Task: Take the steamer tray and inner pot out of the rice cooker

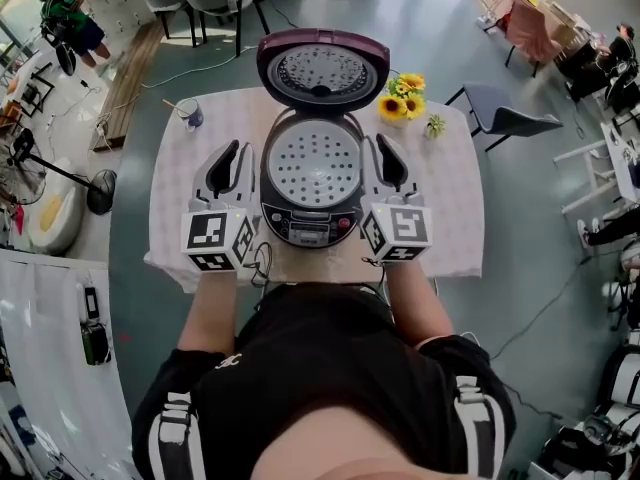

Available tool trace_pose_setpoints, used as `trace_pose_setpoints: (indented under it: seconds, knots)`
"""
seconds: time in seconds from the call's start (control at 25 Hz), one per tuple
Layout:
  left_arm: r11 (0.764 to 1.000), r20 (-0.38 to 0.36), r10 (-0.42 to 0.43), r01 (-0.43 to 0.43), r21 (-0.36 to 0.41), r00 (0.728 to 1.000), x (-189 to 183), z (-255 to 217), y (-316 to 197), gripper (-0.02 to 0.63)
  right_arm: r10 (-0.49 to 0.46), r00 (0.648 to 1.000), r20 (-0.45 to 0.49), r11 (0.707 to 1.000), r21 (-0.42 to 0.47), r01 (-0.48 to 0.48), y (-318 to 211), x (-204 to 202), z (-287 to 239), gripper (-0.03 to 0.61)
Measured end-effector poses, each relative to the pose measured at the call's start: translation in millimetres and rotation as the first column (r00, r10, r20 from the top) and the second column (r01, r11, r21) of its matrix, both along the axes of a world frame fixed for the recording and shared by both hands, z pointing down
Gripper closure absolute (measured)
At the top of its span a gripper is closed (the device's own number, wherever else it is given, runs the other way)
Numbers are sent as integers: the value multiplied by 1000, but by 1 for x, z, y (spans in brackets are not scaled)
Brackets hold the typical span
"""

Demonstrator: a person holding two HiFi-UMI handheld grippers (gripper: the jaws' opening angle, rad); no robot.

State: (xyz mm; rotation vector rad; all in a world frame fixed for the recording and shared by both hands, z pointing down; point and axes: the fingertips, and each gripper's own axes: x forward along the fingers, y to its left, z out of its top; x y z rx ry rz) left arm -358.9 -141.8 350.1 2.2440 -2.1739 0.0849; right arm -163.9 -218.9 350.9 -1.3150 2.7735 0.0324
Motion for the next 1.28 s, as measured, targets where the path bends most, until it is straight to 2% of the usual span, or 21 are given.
trace_pose_setpoints:
  seconds: [0.04, 0.08, 0.12, 0.2, 0.4, 0.64, 0.92, 1.28]
  knots:
    - [1000, 2, 14, -14, -1, 1000, 1, 1, -3, 468, -15, 1000, 5, 1000, 2, 15, 0, -3, 0, 425]
    - [1000, 2, 28, -28, -7, 1000, 2, 2, -5, 312, -21, 1000, 5, 1000, 3, 21, -1, -6, 0, 365]
    - [999, 1, 35, -35, -18, 999, 2, 4, -8, 232, -20, 1000, -1, 1000, 5, 20, -3, -8, -1, 325]
    - [998, 3, 35, -35, -54, 999, 0, 9, -11, 195, -11, 1000, -21, 1000, -1, 11, -5, -10, 0, 287]
    - [983, -11, 9, -11, -182, 1000, -12, 31, -14, 195, -8, 995, -94, 999, -49, 3, -9, -19, 14, 284]
    - [933, -89, -12, -21, -360, 996, -22, 71, -21, 196, -5, 974, -227, 985, -168, -35, -23, -27, 52, 284]
    - [899, -109, -10, -39, -436, 994, -23, 96, -35, 196, 7, 940, -341, 945, -304, -117, -40, -28, 88, 284]
    - [837, -123, -5, -63, -544, 992, -28, 139, -68, 196, -8, 904, -428, 875, -441, -201, -72, -28, 143, 285]
